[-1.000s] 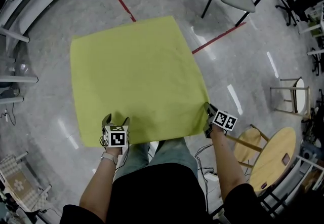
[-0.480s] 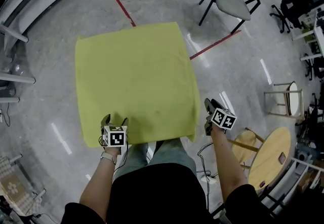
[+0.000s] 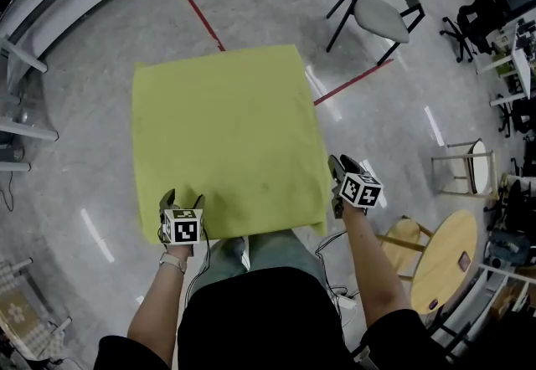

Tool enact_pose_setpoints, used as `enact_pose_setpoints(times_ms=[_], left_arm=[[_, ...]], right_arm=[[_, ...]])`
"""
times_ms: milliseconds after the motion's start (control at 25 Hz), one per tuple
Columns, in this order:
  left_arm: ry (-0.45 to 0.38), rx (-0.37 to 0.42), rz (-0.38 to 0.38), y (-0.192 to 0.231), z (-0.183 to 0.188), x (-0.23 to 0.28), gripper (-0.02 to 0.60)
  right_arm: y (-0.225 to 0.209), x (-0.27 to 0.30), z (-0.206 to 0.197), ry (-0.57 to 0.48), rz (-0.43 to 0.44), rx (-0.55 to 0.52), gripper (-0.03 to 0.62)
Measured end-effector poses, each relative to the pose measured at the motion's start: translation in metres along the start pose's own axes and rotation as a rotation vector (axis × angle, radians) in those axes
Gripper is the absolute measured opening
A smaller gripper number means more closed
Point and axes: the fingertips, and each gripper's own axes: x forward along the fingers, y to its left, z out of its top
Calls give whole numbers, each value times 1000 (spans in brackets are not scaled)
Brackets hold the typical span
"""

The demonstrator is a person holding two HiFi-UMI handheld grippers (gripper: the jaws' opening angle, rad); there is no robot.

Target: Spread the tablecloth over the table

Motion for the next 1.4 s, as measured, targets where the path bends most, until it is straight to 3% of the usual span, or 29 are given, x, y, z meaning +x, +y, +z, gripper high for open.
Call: enact_pose_setpoints(times_ms=[400, 720, 1120, 1240, 1280, 1400], left_arm=[[-22, -62, 125, 0, 19, -11, 348], [-106, -79, 167, 20, 84, -9, 348], [-133, 13, 77, 53, 170, 34, 348], [-103, 28, 38, 66, 182, 53, 343], [-94, 37, 30, 71, 185, 59, 322], [-67, 64, 28, 86, 193, 80, 164]], right_arm=[[8, 44, 20, 47, 146, -64, 164], [32, 75, 58, 51, 214, -142, 164], [64, 117, 98, 84, 181, -199, 163], [69, 135, 111, 78, 138, -193, 103], [70, 141, 115, 77, 118, -193, 79], [70, 160, 125, 99, 48, -242, 28]])
